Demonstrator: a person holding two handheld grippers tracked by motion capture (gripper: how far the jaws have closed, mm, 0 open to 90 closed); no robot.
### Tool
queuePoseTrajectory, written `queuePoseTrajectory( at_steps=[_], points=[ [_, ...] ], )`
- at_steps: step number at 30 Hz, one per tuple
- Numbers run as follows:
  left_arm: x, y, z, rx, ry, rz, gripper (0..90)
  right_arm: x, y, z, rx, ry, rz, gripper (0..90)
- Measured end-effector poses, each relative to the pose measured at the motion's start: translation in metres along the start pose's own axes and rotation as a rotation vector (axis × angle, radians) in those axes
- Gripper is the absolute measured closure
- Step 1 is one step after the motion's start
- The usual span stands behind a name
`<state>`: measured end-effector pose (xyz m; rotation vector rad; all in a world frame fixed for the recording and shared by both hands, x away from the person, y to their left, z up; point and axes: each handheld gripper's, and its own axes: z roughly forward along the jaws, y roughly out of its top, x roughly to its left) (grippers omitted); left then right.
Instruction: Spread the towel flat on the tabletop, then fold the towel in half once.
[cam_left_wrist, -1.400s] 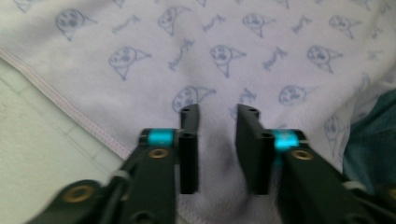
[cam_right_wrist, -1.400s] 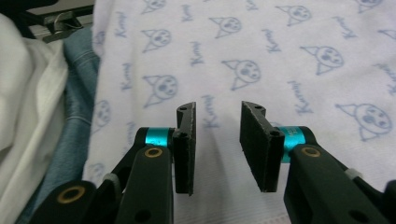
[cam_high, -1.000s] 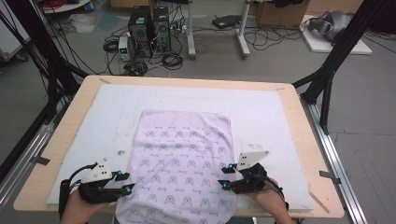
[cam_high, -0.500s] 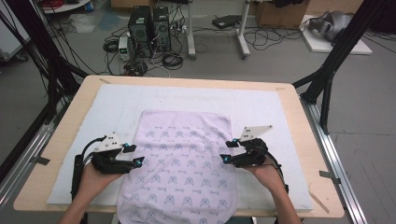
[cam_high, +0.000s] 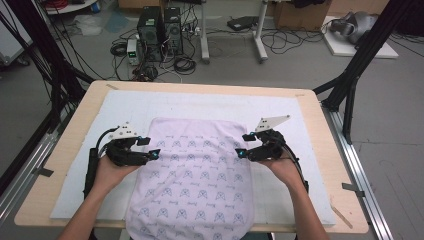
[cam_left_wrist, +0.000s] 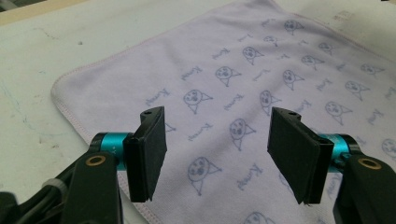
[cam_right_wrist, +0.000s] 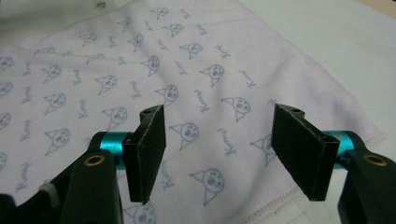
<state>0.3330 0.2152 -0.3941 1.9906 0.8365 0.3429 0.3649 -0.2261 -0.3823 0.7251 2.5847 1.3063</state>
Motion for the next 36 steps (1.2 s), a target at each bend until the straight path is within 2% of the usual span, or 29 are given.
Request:
queuePoseTrajectory(
  at_steps=[8, 10, 14, 18, 22, 27, 29, 31, 33, 34, 36],
  points=[
    [0.006, 0.0, 0.001, -0.004, -0.002, -0.021, 38.1, -0.005, -0.001, 0.003, 0.013, -0.001, 0.007, 34.5],
    [0.006, 0.005, 0.0, 0.003, -0.01, -0.012, 38.1, -0.007, 0.0, 0.004, 0.021, -0.004, 0.0, 34.5],
    [0.009, 0.023, -0.004, 0.005, 0.004, 0.012, 38.1, -0.011, 0.009, 0.002, 0.035, -0.016, -0.011, 34.4],
    [0.024, 0.032, -0.002, -0.004, 0.031, -0.013, 38.4, -0.019, 0.021, 0.001, 0.031, -0.034, -0.018, 34.5],
    [0.039, 0.03, 0.009, 0.007, 0.054, -0.03, 41.0, -0.032, 0.023, 0.009, 0.048, -0.05, -0.009, 35.2],
    [0.056, 0.021, 0.029, 0.048, 0.098, -0.046, 44.5, -0.049, 0.015, 0.02, 0.055, -0.074, 0.04, 36.2],
    [0.06, 0.018, 0.037, 0.061, 0.116, -0.05, 46.4, -0.056, 0.011, 0.026, 0.067, -0.092, 0.042, 37.5],
    [0.066, 0.014, 0.046, 0.082, 0.126, -0.07, 48.3, -0.063, 0.007, 0.032, 0.076, -0.103, 0.061, 38.1],
    [0.071, 0.009, 0.055, 0.104, 0.146, -0.112, 49.0, -0.069, 0.003, 0.039, 0.081, -0.114, 0.099, 39.2],
    [0.074, 0.007, 0.059, 0.105, 0.15, -0.132, 50.0, -0.071, 0.001, 0.043, 0.094, -0.124, 0.106, 39.6],
    [0.076, 0.004, 0.065, 0.119, 0.175, -0.144, 51.3, -0.074, -0.002, 0.05, 0.119, -0.145, 0.106, 40.9]
  ],
)
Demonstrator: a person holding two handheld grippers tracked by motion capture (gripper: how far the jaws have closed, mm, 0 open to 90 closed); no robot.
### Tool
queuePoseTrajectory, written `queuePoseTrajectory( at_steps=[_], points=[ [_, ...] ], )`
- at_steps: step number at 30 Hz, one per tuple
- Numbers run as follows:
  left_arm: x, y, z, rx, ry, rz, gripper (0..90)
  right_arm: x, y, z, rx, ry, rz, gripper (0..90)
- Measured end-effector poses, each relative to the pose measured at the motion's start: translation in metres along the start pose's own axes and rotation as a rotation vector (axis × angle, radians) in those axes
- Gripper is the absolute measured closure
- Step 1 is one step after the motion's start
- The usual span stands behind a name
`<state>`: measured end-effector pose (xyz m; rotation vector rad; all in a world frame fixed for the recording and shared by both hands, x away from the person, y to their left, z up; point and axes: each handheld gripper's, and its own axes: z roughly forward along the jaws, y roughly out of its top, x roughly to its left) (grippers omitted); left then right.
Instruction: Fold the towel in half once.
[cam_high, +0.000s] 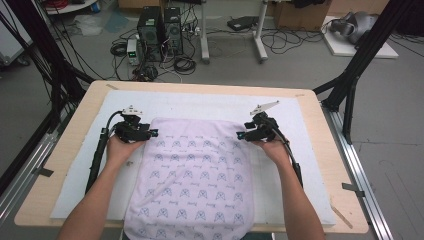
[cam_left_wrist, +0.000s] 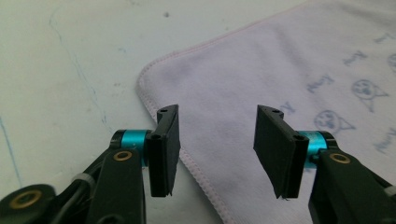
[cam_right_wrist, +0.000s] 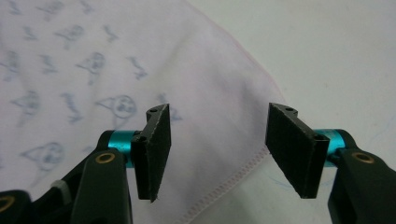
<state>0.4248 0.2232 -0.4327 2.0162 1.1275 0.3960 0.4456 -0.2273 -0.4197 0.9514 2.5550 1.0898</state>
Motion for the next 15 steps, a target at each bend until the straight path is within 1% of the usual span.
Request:
queuePoseTrajectory(
  at_steps=[1, 2, 3, 4, 5, 6, 7, 8, 9, 10, 11, 12, 14, 15],
  points=[
    [0.0, -0.001, 0.003, 0.008, 0.006, 0.003, 52.3, 0.0, -0.001, 0.003, 0.005, -0.013, 0.0, 41.9],
    [0.0, -0.002, 0.007, 0.018, 0.007, 0.009, 53.6, -0.001, -0.002, 0.006, 0.009, -0.016, 0.008, 43.3],
    [-0.001, -0.003, 0.01, 0.033, 0.021, 0.021, 54.9, -0.001, -0.003, 0.009, 0.02, -0.028, 0.013, 44.9],
    [-0.003, -0.003, 0.01, 0.025, 0.041, 0.036, 56.4, -0.002, -0.004, 0.012, 0.037, -0.05, 0.011, 46.9],
    [-0.004, -0.003, 0.011, 0.022, 0.058, 0.036, 60.8, -0.002, -0.006, 0.014, 0.053, -0.062, 0.015, 50.9],
    [-0.004, -0.003, 0.011, 0.027, 0.072, 0.049, 64.7, -0.002, -0.008, 0.017, 0.055, -0.068, 0.011, 54.0],
    [-0.004, -0.003, 0.011, 0.026, 0.087, 0.055, 70.8, -0.001, -0.009, 0.017, 0.039, -0.085, -0.002, 60.6],
    [-0.003, -0.003, 0.01, 0.025, 0.088, 0.048, 74.9, 0.0, -0.01, 0.016, 0.029, -0.083, 0.008, 66.8],
    [-0.002, -0.002, 0.01, 0.024, 0.087, 0.04, 79.3, 0.0, -0.012, 0.016, 0.018, -0.075, 0.009, 71.1],
    [-0.001, -0.002, 0.009, 0.024, 0.071, 0.037, 83.5, 0.0, -0.012, 0.016, 0.013, -0.063, 0.015, 75.7],
    [0.0, -0.002, 0.009, 0.027, 0.062, 0.034, 87.7, -0.001, -0.013, 0.015, 0.012, -0.042, 0.031, 79.9],
    [-0.001, -0.002, 0.009, 0.024, 0.06, 0.028, 88.0, -0.003, -0.013, 0.015, 0.011, -0.016, 0.053, 84.3],
    [-0.001, -0.002, 0.007, 0.024, 0.043, 0.037, 88.5, -0.002, -0.012, 0.013, 0.025, -0.011, 0.046, 85.0],
    [-0.001, -0.001, 0.004, 0.02, 0.038, 0.041, 88.6, -0.002, -0.012, 0.011, 0.019, -0.003, 0.043, 85.3]
  ],
)
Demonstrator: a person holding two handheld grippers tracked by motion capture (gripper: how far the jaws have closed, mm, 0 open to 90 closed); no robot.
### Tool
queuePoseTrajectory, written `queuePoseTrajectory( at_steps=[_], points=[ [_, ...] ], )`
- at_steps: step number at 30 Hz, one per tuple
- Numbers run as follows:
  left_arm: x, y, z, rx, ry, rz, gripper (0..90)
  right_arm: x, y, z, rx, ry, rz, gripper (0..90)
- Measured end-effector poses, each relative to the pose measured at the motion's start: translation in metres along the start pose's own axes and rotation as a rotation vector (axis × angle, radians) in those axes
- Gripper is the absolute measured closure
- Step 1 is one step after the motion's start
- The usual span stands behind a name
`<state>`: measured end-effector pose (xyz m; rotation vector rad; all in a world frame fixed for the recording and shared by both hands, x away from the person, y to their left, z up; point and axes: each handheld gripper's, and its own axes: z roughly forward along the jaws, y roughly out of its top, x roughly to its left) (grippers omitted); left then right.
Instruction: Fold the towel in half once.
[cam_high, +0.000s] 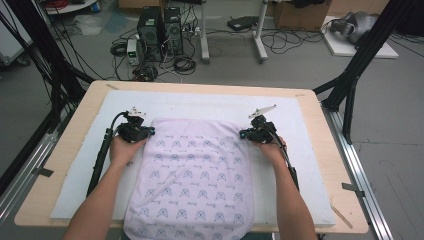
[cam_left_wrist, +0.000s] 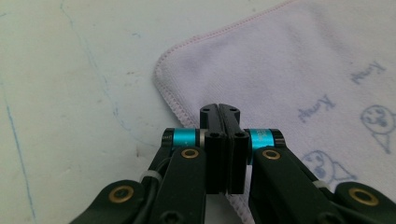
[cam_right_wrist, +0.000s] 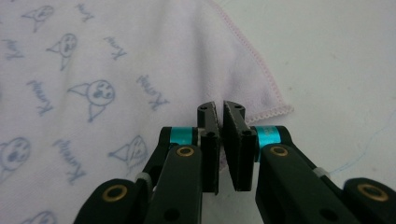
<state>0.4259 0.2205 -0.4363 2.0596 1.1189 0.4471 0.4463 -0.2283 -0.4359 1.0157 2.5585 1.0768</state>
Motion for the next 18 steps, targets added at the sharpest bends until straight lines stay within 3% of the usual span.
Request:
queuePoseTrajectory(
  at_steps=[3, 9, 13, 18],
  points=[
    [0.002, 0.003, -0.013, -0.054, -0.03, -0.016, 88.9, 0.0, 0.002, -0.01, -0.032, 0.026, 0.005, 85.7],
    [-0.002, 0.006, -0.047, -0.129, -0.065, 0.024, 89.0, 0.007, 0.007, -0.046, -0.143, 0.078, -0.006, 85.9],
    [-0.013, -0.001, -0.072, -0.183, -0.098, 0.048, 89.0, 0.025, 0.008, -0.066, -0.163, 0.118, -0.047, 85.9],
    [-0.034, -0.029, -0.097, -0.179, -0.112, 0.12, 89.7, 0.054, -0.008, -0.087, -0.18, 0.165, -0.106, 85.9]
  ],
)
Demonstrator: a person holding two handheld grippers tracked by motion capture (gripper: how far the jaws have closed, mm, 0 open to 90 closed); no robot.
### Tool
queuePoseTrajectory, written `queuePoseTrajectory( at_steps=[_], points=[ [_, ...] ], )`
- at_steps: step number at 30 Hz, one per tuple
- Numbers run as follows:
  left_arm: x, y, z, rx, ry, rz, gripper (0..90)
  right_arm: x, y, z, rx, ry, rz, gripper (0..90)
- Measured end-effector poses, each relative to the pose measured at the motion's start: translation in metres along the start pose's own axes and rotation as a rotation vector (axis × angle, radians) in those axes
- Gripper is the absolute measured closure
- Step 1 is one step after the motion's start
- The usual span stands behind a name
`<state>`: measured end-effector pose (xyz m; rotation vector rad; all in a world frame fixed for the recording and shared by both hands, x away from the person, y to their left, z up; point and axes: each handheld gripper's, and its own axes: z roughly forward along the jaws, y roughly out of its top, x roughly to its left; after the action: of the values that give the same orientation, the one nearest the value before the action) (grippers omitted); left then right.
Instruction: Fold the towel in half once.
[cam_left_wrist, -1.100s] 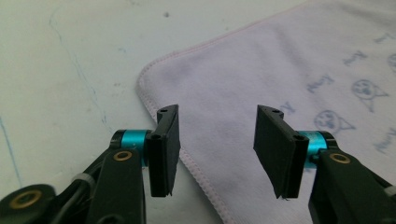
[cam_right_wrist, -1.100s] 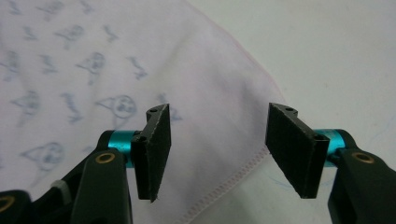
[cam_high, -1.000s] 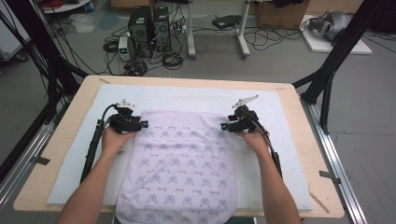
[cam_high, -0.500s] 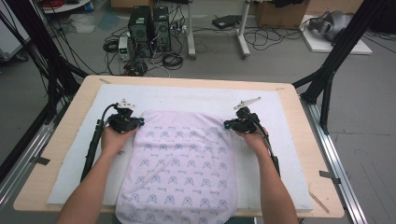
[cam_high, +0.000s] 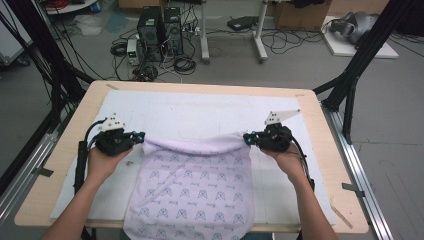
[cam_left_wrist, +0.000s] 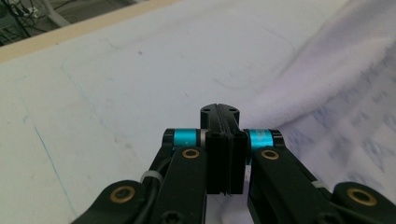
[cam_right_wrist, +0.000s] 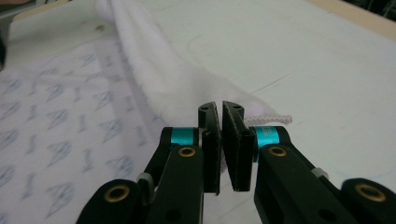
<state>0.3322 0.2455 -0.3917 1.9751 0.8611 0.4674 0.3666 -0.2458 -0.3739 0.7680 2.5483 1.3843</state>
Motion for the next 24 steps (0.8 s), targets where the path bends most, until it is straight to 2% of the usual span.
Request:
queuePoseTrajectory(
  at_steps=[4, 5, 6, 7, 9, 12, 14, 17, 18, 19, 21, 22, 24],
  points=[
    [-0.017, -0.027, -0.016, 0.014, -0.045, -0.004, 89.6, 0.025, -0.024, -0.007, 0.032, 0.033, -0.01, 85.3],
    [-0.02, -0.032, -0.019, 0.032, -0.056, 0.003, 89.6, 0.03, -0.029, -0.007, 0.044, 0.038, -0.024, 83.7],
    [-0.022, -0.034, -0.021, 0.036, -0.058, 0.018, 89.4, 0.034, -0.034, -0.008, 0.059, 0.056, -0.021, 77.2],
    [-0.022, -0.035, -0.023, 0.039, -0.067, 0.009, 85.9, 0.035, -0.038, -0.01, 0.065, 0.051, -0.014, 70.6],
    [-0.02, -0.032, -0.023, 0.035, -0.075, -0.021, 69.9, 0.034, -0.04, -0.013, 0.05, 0.031, -0.005, 66.3],
    [-0.014, -0.023, -0.016, 0.045, -0.078, -0.045, 55.3, 0.026, -0.035, -0.011, 0.025, 0.001, 0.04, 55.9],
    [-0.01, -0.021, -0.005, 0.066, -0.063, -0.051, 49.9, 0.023, -0.034, -0.002, 0.044, -0.004, 0.044, 52.3],
    [-0.004, -0.024, 0.015, 0.137, -0.072, -0.072, 47.4, 0.022, -0.036, 0.018, 0.103, 0.018, 0.054, 50.6],
    [-0.003, -0.025, 0.02, 0.16, -0.1, -0.077, 49.0, 0.021, -0.038, 0.025, 0.119, 0.024, 0.049, 50.6],
    [-0.004, -0.027, 0.024, 0.182, -0.133, -0.059, 56.5, 0.022, -0.039, 0.03, 0.143, 0.028, 0.053, 51.1],
    [-0.008, -0.028, 0.028, 0.202, -0.161, -0.01, 76.9, 0.023, -0.041, 0.036, 0.162, 0.04, 0.042, 61.1],
    [-0.01, -0.028, 0.028, 0.204, -0.159, 0.0, 83.0, 0.024, -0.042, 0.038, 0.17, 0.044, 0.038, 66.8],
    [-0.01, -0.027, 0.026, 0.193, -0.155, 0.004, 85.6, 0.026, -0.042, 0.04, 0.197, 0.06, 0.022, 78.6]
  ],
)
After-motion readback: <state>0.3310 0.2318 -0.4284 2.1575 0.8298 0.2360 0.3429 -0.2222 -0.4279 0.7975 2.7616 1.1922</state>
